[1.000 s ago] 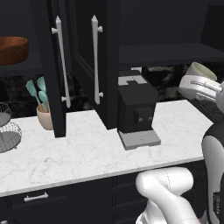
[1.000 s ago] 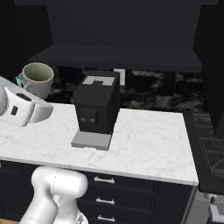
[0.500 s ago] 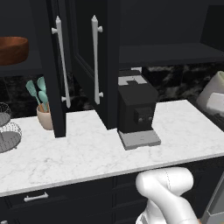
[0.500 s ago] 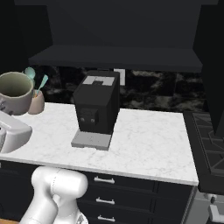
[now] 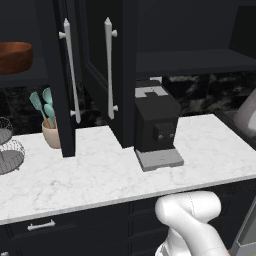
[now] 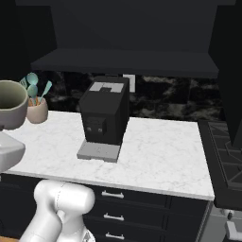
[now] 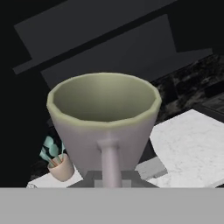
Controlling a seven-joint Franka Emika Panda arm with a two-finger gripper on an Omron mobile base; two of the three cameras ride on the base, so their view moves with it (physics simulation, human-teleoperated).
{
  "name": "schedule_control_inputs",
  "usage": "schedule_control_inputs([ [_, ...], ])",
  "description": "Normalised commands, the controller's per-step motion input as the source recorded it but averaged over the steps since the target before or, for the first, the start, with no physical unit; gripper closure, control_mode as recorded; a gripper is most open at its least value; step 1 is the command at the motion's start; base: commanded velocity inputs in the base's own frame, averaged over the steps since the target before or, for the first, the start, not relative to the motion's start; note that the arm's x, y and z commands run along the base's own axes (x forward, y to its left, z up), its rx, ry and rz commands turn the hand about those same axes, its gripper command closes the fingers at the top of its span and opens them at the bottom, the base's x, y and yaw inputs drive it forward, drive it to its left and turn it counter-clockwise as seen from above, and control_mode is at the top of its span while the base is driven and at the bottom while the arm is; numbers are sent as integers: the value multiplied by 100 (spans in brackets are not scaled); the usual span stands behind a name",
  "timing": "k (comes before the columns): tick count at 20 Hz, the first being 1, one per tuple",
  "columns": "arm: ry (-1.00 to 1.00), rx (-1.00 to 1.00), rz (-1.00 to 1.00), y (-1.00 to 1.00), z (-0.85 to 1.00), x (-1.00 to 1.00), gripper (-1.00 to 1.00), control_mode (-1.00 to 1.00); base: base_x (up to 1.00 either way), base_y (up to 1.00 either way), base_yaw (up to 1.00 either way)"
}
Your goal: Gather all objects into one cabinet and sort the glasses and bowls to opposite sides.
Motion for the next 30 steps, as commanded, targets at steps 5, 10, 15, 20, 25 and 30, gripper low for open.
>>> schedule_control_inputs([
  [5, 0, 0, 0, 0, 0, 0, 100, 100, -4, 0, 2],
  [10, 0, 0, 0, 0, 0, 0, 100, 100, -65, 4, 0],
  [15, 0, 0, 0, 0, 0, 0, 100, 100, -98, 1, 0],
  [20, 0, 0, 0, 0, 0, 0, 100, 100, -62, 11, 0],
  [25, 0, 0, 0, 0, 0, 0, 100, 100, -3, 54, 10],
  [30, 0, 0, 0, 0, 0, 0, 100, 100, 0, 89, 13],
])
